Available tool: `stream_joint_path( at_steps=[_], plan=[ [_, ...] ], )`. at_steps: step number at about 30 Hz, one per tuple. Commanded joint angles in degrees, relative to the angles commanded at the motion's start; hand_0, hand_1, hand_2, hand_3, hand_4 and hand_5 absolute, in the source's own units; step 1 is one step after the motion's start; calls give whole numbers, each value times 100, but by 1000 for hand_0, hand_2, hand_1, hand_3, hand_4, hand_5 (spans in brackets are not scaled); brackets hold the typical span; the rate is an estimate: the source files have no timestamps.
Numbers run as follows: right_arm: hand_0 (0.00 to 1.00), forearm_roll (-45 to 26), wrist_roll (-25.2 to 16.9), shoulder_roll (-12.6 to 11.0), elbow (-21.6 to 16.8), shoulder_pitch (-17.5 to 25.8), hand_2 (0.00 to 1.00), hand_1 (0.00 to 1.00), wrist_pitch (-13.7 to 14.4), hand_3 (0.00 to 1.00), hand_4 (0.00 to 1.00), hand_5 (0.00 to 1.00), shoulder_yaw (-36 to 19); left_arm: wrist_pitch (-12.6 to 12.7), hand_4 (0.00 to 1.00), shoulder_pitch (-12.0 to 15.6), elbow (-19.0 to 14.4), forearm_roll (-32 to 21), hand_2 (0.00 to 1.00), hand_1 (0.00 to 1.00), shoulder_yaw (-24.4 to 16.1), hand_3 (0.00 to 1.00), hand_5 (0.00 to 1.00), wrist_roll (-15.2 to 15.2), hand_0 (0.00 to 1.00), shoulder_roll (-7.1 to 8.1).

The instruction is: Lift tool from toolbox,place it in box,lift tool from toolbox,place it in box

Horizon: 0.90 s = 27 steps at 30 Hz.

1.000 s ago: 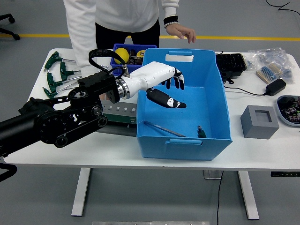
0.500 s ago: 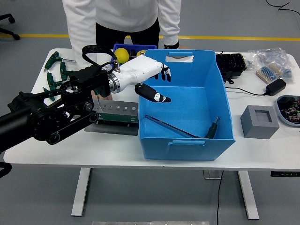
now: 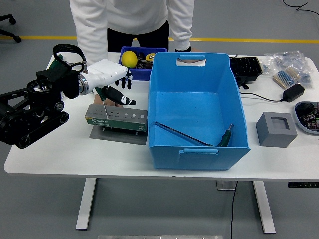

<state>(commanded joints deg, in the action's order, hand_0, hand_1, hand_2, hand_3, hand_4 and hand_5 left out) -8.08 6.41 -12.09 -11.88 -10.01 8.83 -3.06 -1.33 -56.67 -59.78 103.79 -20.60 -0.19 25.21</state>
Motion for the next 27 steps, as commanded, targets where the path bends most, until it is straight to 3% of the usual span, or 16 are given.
stream_joint_path(
  at_steps=[7, 17, 27],
  plan=[
    [734, 9, 3, 1, 1, -9, 791, 729, 3, 642, 890, 759, -10, -50, 880, 18, 129, 229, 646, 606, 242, 509, 668, -179, 538, 36],
    [734, -7, 1, 2, 1, -21, 791, 728, 4, 642, 890, 759, 3, -109, 866, 5, 323, 579, 636, 603, 400, 487, 692, -198, 545, 12],
    [733, 41, 14, -5, -3, -32, 790, 727, 1, 642, 888, 755, -22, -167, 857, 19, 591, 970, 555, 563, 335, 403, 704, -187, 545, 21]
  ],
)
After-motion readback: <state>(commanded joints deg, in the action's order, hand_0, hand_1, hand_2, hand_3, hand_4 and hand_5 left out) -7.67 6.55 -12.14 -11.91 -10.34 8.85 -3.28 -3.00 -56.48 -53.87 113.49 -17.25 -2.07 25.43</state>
